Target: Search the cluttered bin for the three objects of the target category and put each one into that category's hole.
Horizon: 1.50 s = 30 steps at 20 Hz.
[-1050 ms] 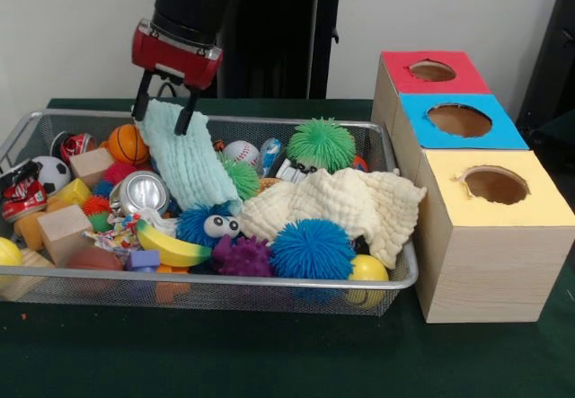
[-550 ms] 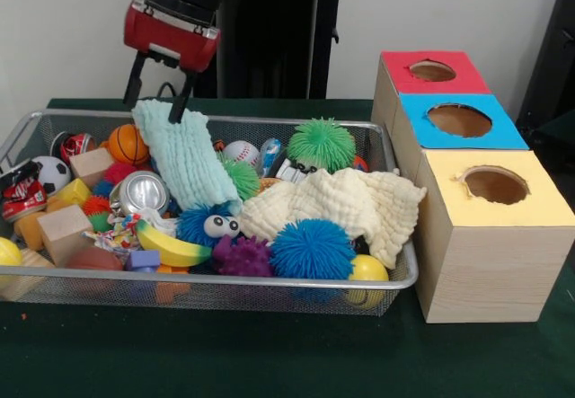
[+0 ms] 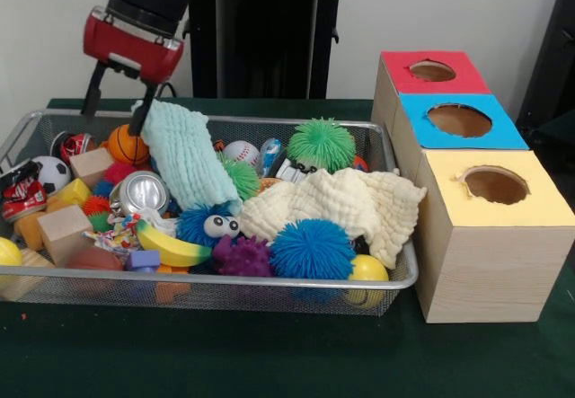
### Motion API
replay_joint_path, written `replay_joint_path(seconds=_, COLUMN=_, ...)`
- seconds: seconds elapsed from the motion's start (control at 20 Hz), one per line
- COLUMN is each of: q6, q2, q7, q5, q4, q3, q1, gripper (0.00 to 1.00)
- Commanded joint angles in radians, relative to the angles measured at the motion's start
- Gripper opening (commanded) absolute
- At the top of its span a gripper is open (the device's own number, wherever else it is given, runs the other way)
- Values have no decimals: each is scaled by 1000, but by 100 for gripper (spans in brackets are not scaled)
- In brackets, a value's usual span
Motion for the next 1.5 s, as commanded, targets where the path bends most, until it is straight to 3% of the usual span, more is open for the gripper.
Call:
replay_joint_path(seconds=0.05, q6=-102, q2=133, q7=95, q5=-63, q4=-107, q3=90, q1=-45, gripper=100)
replay_joint_path(seconds=0.65, q6=-197, q2=267, q7=91, q5=-53, q4=-196, q3=19, q1=-28, gripper=100)
replay_joint_path(seconds=1.15, q6=-223, q2=342, q7=81, q5=-83, q4=-286, q3=31, q1=-58, gripper=100)
replay_joint_path(seconds=1.5, q6=-326, q2=432, q7=117, q5=-37, q4=-303, q3=-24, q1=-32, gripper=100)
